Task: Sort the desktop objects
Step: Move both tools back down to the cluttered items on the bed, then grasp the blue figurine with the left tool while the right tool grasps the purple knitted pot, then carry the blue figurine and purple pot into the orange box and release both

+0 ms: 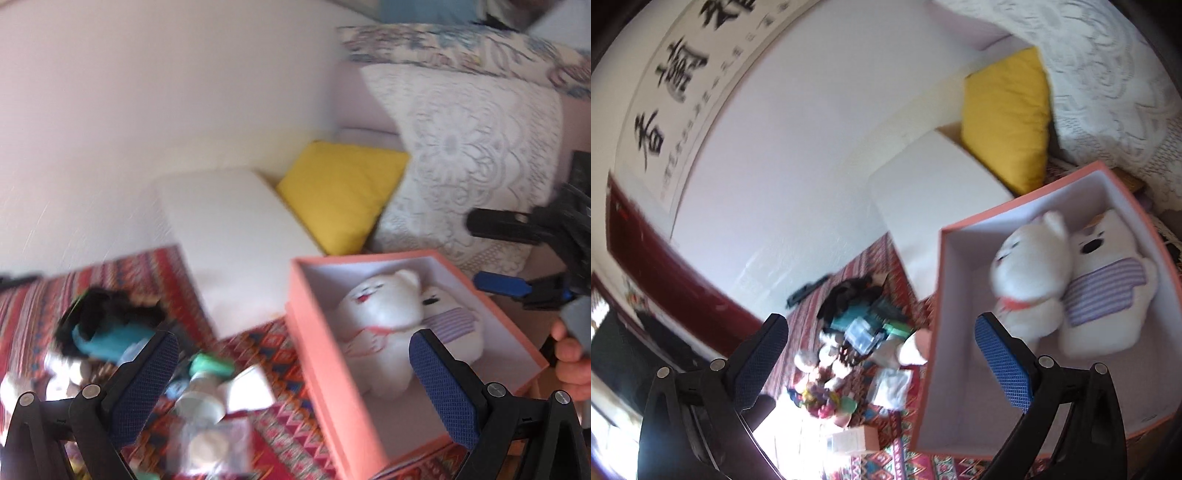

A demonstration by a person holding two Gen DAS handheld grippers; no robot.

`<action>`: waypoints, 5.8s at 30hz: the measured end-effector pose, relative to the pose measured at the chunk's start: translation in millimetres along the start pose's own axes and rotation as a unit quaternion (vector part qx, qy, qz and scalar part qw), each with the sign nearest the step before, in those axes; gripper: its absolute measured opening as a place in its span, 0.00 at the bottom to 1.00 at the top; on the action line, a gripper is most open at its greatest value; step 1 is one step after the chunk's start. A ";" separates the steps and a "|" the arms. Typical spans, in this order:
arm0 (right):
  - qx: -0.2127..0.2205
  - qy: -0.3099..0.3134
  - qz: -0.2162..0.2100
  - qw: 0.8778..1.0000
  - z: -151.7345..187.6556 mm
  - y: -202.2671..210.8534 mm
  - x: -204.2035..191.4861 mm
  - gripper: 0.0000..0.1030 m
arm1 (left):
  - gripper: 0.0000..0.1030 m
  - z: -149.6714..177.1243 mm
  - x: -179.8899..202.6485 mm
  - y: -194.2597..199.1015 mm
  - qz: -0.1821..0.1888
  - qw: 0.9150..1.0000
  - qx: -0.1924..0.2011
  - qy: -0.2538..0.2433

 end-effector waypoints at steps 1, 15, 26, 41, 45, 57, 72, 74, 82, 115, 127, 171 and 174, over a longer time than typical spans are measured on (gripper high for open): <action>-0.011 0.017 -0.002 1.000 10.6 -9.3 -14.7 1.00 | 1.00 7.3 -23.4 0.1 -0.013 1.000 -0.011 0.012; -0.273 0.007 -0.068 0.960 224.0 -203.8 -150.8 1.00 | 1.00 196.4 -315.8 31.3 -0.111 0.878 -0.177 0.429; -0.334 -0.178 -0.084 0.922 295.8 -291.8 -179.5 1.00 | 0.99 191.5 -363.5 -76.8 -0.031 0.790 -0.176 0.586; -0.251 -0.173 -0.002 0.952 274.8 -369.9 -148.0 1.00 | 0.99 196.9 -401.3 -105.2 -0.025 0.711 -0.115 0.693; -0.246 -0.189 -0.005 0.951 267.5 -373.6 -146.9 0.97 | 0.97 194.2 -400.0 -102.1 -0.008 0.704 -0.112 0.701; -0.285 -0.191 -0.093 0.935 276.2 -344.6 -159.9 0.61 | 0.34 174.7 -390.2 -116.9 0.045 0.732 -0.111 0.670; -0.257 -0.121 -0.128 0.950 241.6 -267.3 -182.4 0.58 | 0.12 94.9 -339.7 -52.4 0.048 0.815 -0.059 0.574; -0.259 -0.120 -0.123 0.950 243.4 -261.4 -177.3 0.58 | 0.05 97.9 -333.1 -41.1 0.052 0.820 -0.063 0.566; -0.274 0.030 -0.019 0.961 288.6 -243.8 -150.7 0.59 | 0.57 173.0 -313.4 -32.8 0.031 0.796 -0.124 0.591; -0.227 0.247 0.019 0.942 303.6 -254.7 -138.1 0.61 | 0.53 191.4 -307.8 -65.6 0.029 0.842 -0.121 0.525; -0.140 0.223 0.005 0.965 243.3 -160.6 -145.8 0.61 | 0.53 126.0 -248.7 8.2 0.074 0.881 -0.076 0.461; 0.147 0.115 0.236 0.954 9.0 140.4 88.4 0.80 | 0.72 -33.0 143.3 -29.1 0.153 0.985 -0.057 0.060; 0.161 0.105 0.240 0.952 5.3 137.8 93.6 0.96 | 0.99 -43.5 137.0 -22.4 0.130 0.989 -0.027 0.060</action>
Point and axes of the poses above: each gripper's, at about its wrist camera, not at the fingertips, and y roughly against the way its jaws point, x to its right, z to its underside, the point moved 10 cm from there along -y, roughly the way its jaws point
